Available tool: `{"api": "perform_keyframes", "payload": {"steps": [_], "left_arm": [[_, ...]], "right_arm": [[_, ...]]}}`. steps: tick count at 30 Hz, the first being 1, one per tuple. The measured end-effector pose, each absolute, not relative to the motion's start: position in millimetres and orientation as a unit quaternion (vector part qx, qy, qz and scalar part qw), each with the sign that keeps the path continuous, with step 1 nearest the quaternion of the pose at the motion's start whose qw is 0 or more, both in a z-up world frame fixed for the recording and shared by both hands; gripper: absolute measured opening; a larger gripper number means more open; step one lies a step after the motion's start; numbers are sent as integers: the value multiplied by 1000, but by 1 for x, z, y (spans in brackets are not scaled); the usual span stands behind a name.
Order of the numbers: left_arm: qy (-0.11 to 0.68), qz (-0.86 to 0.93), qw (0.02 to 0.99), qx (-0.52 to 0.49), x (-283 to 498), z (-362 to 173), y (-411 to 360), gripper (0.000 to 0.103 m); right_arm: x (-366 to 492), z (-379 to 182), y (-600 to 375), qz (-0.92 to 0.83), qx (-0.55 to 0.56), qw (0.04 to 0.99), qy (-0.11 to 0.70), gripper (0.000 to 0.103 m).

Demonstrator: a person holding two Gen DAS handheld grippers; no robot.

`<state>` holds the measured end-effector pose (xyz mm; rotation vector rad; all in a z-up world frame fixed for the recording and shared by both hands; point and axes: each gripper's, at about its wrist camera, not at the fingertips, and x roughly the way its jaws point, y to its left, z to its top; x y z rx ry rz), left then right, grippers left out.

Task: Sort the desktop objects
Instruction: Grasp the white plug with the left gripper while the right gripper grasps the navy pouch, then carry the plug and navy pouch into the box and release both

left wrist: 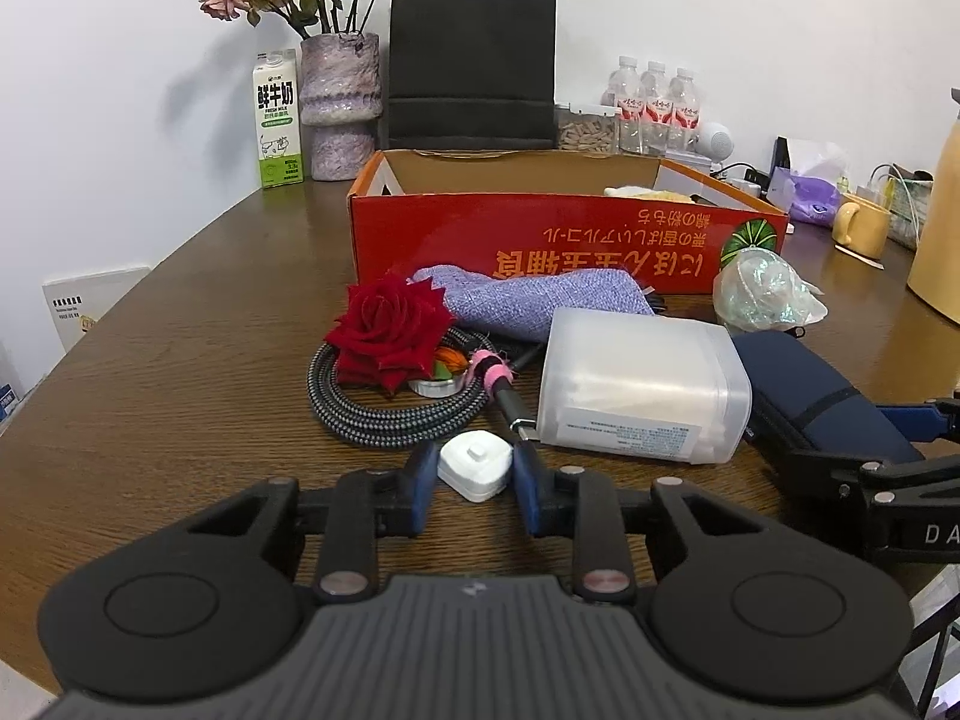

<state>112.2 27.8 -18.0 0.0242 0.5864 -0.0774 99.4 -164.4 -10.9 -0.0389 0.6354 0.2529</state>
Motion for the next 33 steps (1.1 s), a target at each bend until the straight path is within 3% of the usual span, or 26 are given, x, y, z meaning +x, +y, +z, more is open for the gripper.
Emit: {"api": "perform_keyframes", "payload": {"steps": [18,33], "left_arm": [[259,-28,965,4,95,0,32,28],[176,-36,984,5,108,55,30,28]], "right_arm": [[89,-3,-176,125,-8,947,295,64],[98,49,-177,143,-16,965,217,63]]}}
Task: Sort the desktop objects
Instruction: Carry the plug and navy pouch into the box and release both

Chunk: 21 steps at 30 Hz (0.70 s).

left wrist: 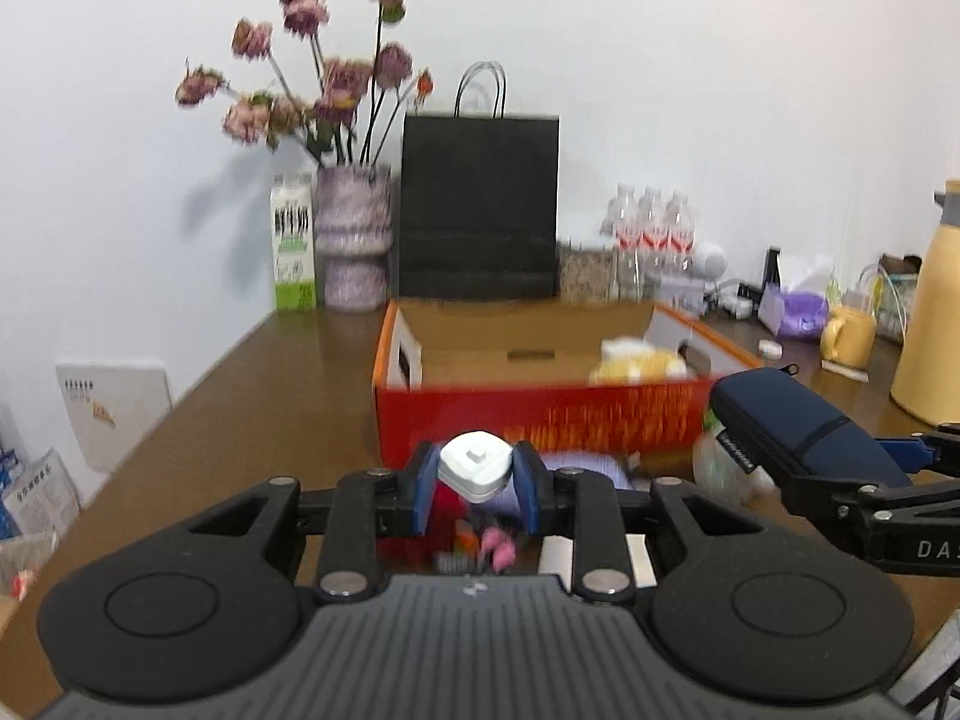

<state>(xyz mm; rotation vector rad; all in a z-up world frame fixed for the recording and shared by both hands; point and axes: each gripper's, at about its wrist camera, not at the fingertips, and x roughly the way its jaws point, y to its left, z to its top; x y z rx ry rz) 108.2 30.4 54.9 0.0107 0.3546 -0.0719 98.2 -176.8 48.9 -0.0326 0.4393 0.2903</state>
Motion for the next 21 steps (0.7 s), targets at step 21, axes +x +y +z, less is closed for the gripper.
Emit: {"api": "perform_keyframes", "payload": {"steps": [21], "left_arm": [[265,-31,964,22,341,106,30,28]], "right_arm": [[351,98,-109,153,-25,943,293,63]]}}
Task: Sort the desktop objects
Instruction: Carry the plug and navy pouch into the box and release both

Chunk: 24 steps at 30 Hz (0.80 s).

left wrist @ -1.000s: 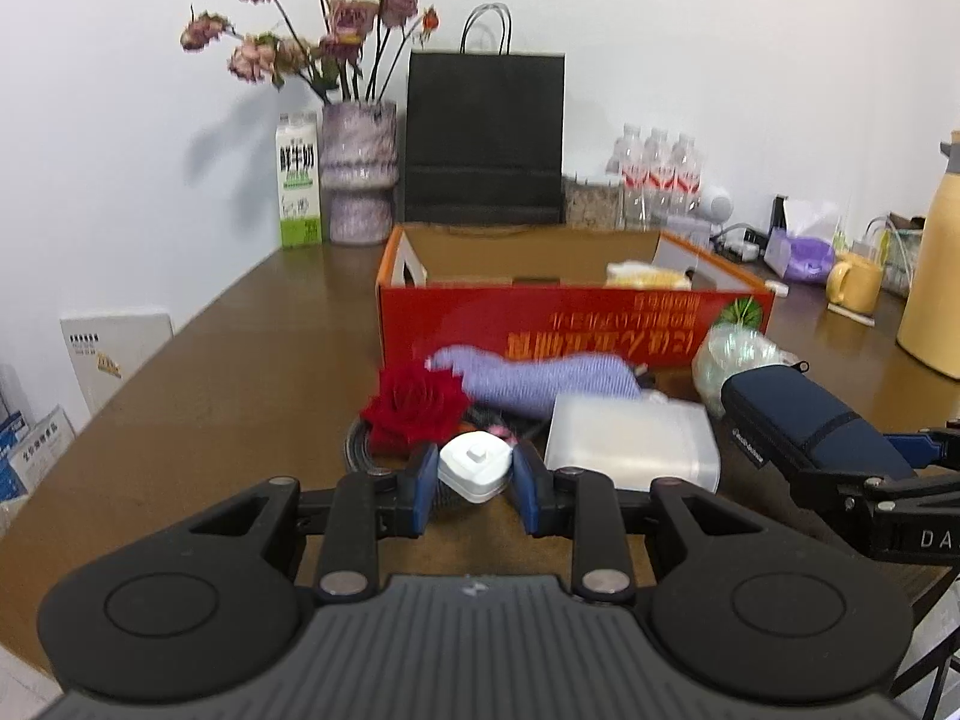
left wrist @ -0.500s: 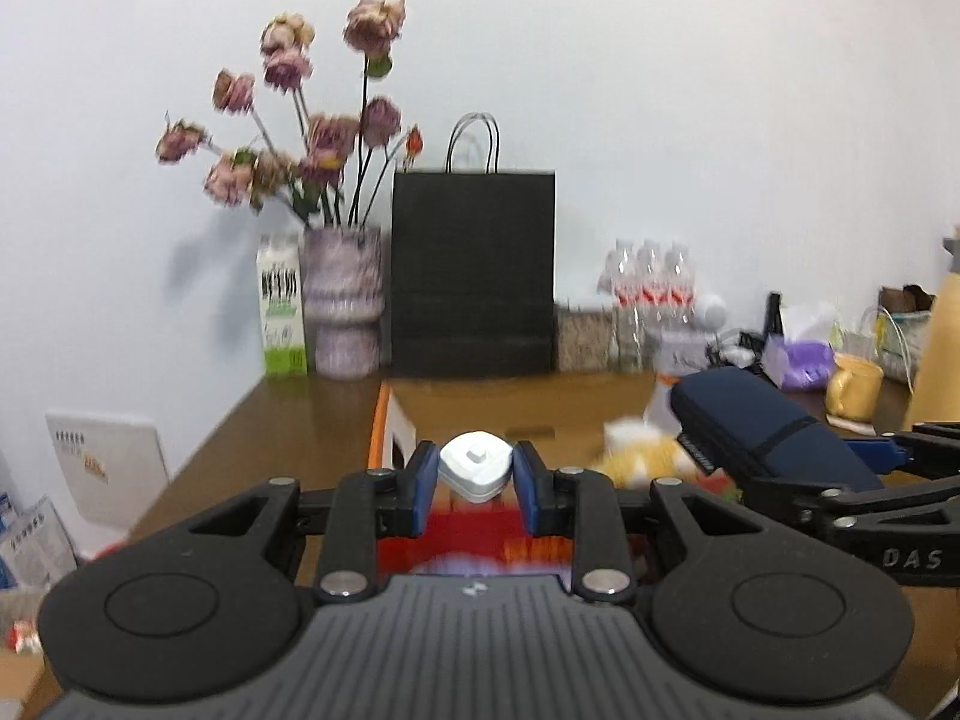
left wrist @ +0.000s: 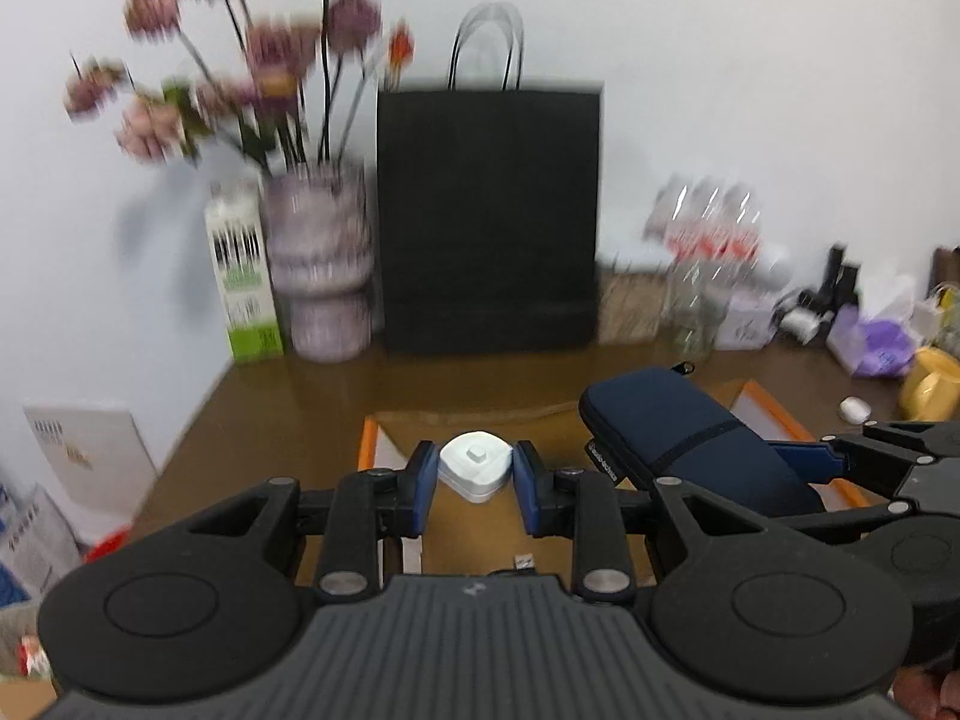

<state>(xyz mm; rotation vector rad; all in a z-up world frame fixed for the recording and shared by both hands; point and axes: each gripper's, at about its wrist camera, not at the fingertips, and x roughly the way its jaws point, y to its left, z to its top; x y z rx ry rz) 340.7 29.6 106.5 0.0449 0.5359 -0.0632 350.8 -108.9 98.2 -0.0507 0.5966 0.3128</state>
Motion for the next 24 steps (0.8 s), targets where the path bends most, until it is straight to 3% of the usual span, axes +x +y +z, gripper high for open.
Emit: {"api": "perform_keyframes", "payload": {"steps": [7,21,23,24], "left_arm": [[350,-15,936,30,414,65,35,28],[411,4,911,42,441,30,40,29],[410,3,911,43,441,30,39,35],[407,3,912,42,440,31,40,39]], "right_arm": [[409,63,-84,141,-53,922,357,63],[433,34,-76,143,-59,900,407,66],[432,35,-75,145,-64,901,405,67],[430,36,-74,148,-68,902,400,73]]}}
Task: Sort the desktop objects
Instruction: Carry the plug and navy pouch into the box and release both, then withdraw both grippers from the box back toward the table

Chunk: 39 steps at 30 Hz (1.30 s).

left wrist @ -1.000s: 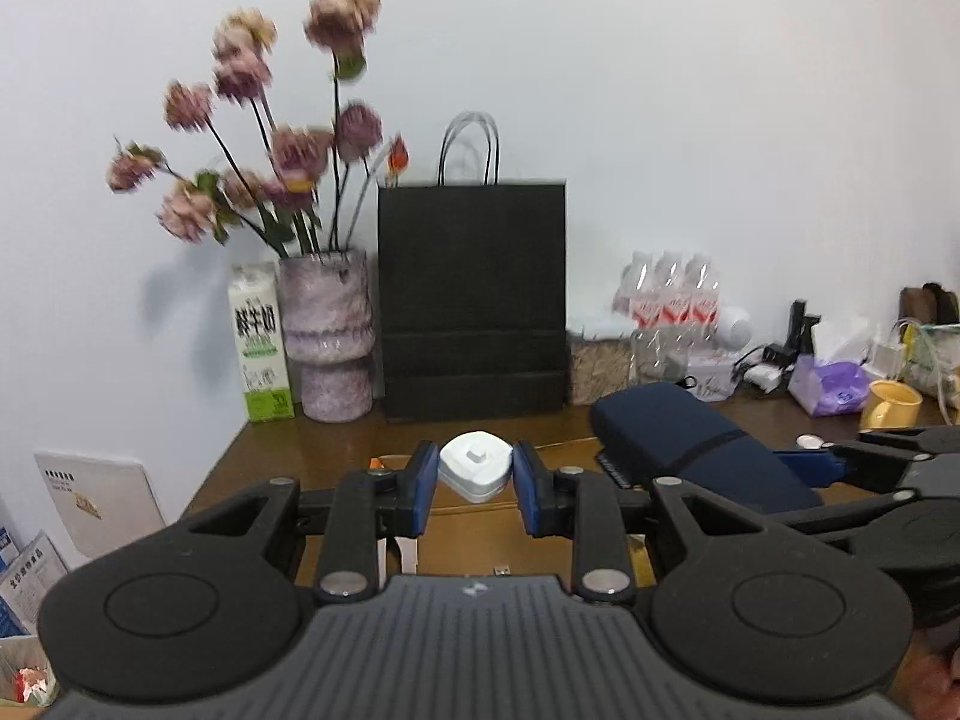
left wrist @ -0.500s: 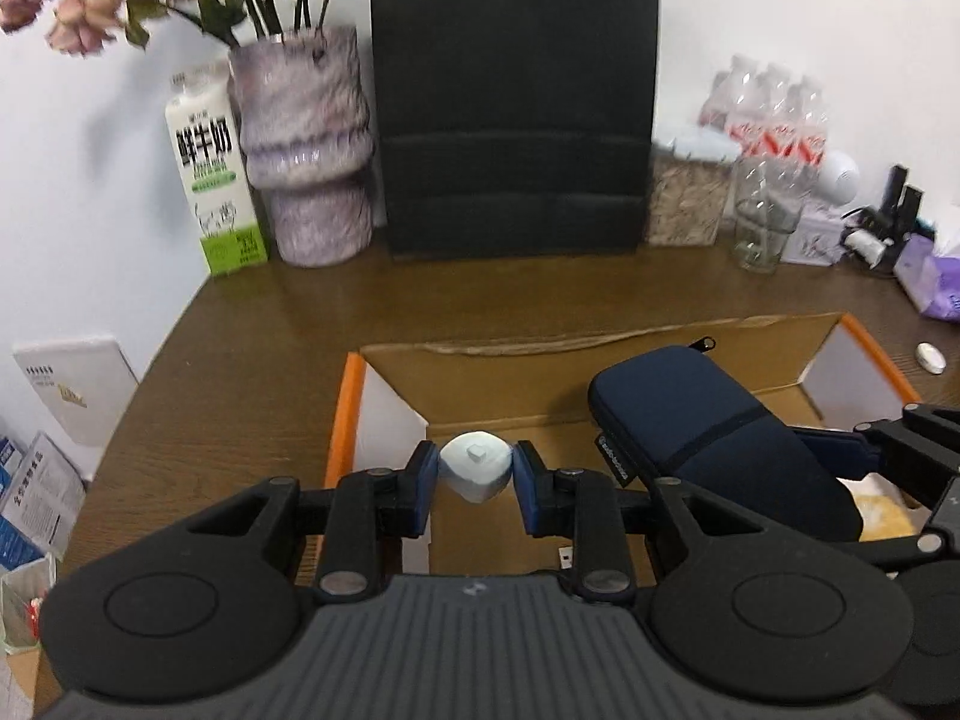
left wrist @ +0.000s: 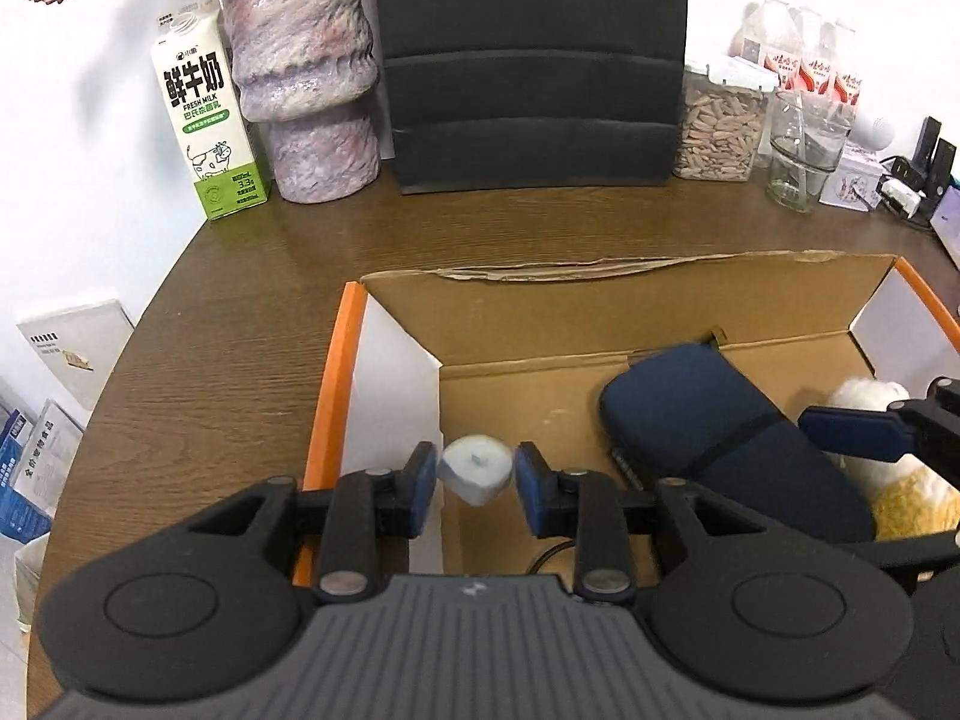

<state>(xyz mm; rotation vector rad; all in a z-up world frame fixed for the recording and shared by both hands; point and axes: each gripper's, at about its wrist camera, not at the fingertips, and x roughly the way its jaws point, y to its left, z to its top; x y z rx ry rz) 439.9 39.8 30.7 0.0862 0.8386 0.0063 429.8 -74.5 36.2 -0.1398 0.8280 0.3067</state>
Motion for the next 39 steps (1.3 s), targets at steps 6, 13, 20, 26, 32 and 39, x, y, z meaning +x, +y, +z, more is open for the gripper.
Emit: {"api": "perform_keyframes", "payload": {"steps": [6,13,20,26,32,39], "left_arm": [[372,-10,927,48,426,43,35,83],[324,-23,945,23,395,66,34,103],[299,-16,954,10,360,85,38,103],[277,-19,961,0,324,104,40,103],[244,-32,969,-15,279,120,42,103],[225,-51,973,-24,228,123,48,103]], "right_arm": [[416,47,-75,158,-91,909,376,93],[392,70,-84,163,-88,917,353,103],[360,92,-95,161,-86,925,333,103],[325,109,-106,162,-87,933,310,103],[283,127,-126,164,-80,944,274,103],[225,132,-156,169,-72,954,236,103]]}}
